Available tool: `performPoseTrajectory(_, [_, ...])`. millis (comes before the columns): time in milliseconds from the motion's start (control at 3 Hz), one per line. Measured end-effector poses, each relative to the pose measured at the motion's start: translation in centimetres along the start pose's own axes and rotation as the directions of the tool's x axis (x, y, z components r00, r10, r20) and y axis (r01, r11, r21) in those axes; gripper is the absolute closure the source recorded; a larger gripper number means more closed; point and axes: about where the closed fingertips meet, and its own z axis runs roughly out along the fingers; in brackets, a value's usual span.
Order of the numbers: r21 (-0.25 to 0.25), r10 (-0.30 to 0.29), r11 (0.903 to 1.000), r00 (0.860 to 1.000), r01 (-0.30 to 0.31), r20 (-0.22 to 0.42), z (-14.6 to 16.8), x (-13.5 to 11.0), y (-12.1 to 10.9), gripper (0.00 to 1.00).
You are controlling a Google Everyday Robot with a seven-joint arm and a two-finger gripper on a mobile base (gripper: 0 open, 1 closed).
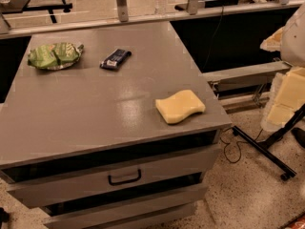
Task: Move sponge near rxbar blueberry
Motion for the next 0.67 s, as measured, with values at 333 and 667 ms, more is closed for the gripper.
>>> performPoseTrajectory(333, [0.008, -0.019, 0.9998, 1.0, 0.019, 0.002, 0.1, -0.4, 0.0, 0.0])
performPoseTrajectory(667, [0.055, -0.146, 0.9878, 0.989, 0.146, 0.008, 1.0, -2.7, -0.2, 0.0])
